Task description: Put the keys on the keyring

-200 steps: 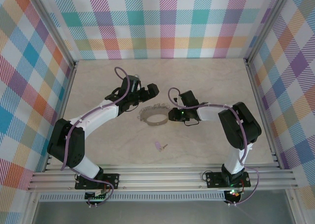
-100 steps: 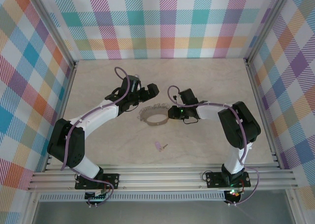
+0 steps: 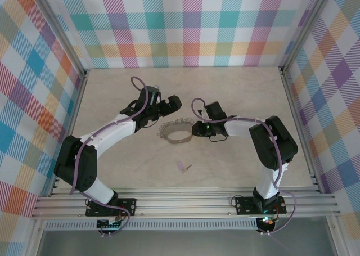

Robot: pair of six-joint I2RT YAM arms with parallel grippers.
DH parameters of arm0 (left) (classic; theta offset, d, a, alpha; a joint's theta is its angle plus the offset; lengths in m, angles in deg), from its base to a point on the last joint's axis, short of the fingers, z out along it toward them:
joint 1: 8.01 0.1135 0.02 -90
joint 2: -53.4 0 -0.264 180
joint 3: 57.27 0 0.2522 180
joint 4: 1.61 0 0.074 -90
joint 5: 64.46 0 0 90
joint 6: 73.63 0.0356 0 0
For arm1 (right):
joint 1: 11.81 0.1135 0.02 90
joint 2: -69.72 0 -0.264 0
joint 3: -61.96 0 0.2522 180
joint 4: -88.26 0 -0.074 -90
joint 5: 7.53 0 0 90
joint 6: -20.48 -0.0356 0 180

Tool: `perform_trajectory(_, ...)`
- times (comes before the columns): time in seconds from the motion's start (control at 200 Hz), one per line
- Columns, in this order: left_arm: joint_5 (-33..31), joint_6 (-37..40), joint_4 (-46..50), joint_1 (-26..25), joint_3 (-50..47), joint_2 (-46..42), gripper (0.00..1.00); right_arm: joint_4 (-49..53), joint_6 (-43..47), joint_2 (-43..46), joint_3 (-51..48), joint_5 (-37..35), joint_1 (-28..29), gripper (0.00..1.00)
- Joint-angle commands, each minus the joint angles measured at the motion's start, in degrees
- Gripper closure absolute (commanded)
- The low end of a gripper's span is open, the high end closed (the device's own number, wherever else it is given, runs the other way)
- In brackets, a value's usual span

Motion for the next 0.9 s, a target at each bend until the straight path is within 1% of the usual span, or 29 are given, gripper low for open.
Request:
perform_trajectory(0.0,0.7,0.4,-0.3,-0.2,-0.1,-0.8,0.0,0.8,0.5,-1.2,-0.3,-0.1,-0.1,0.83)
perform_trajectory(0.085,0.6,0.3,-0.2,-0.2,-0.1,-0.7,0.0,0.8,0.5,-1.3,-0.3,-0.2,-0.1,0.85)
perform_trajectory(0.32,0.7,0.4,-0.3,-0.2,0.0,-0.6,0.0,0.9,0.5,-2.0,-0.3,-0.2,0.0,0.85)
perform_trajectory(0.48,0.7,0.4,-0.4,-0.2,-0.1,-0.6,0.0,1.1,0.7,-2.0,-0.1,-0.3,-0.1,1.0)
perform_trajectory(0.545,0.7,0.3,-0.4,-0.2,-0.1,-0.8,0.0,1.6,1.0,-1.5,0.2,-0.4,-0.1,1.0)
perform_trajectory(0.705,0.2,1.2,0.5,-0.2,0.2,-2.2,0.0,6.0,4.0,4.3,2.8,-0.3,-0.2,1.0)
perform_trajectory(0.8,0.0,3.5,2.6,0.3,2.1,-3.3,0.0,10.1,8.5,9.4,5.9,0.2,-0.2,1.0)
perform_trajectory(0.9,1.1,5.9,4.8,1.8,5.1,-4.1,0.0,12.5,13.9,14.1,9.3,2.9,-0.2,1.0)
